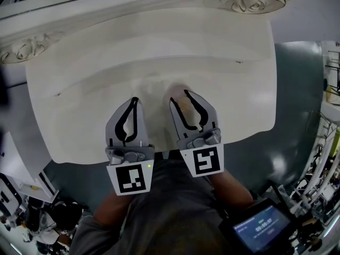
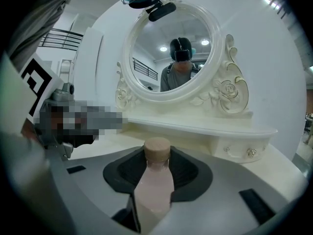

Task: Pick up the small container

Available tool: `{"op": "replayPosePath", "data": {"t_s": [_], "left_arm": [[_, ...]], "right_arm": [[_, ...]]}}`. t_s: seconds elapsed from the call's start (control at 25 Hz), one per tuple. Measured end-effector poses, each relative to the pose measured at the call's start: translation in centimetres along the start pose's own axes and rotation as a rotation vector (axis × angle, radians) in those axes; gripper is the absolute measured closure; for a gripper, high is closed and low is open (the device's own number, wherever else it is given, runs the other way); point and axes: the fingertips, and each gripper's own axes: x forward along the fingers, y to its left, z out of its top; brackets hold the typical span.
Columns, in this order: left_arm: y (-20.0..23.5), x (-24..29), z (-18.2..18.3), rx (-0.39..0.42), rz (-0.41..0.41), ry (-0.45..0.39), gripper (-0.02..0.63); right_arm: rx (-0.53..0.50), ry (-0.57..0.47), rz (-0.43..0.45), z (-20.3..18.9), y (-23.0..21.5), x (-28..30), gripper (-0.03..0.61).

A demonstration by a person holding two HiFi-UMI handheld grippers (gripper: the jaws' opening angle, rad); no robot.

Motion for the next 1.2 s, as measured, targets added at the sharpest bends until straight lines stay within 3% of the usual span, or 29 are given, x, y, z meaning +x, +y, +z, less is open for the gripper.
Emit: {"op": "replayPosePath", "data": {"t_s": [1.2], "left_arm": [[-0.42,-0.33,0.57,0.004,-0.011,-0.005,0.603]], "right_arm": [[0.009,0.006,-0.009,0.04,-0.21,-0.02,0.439]]}}
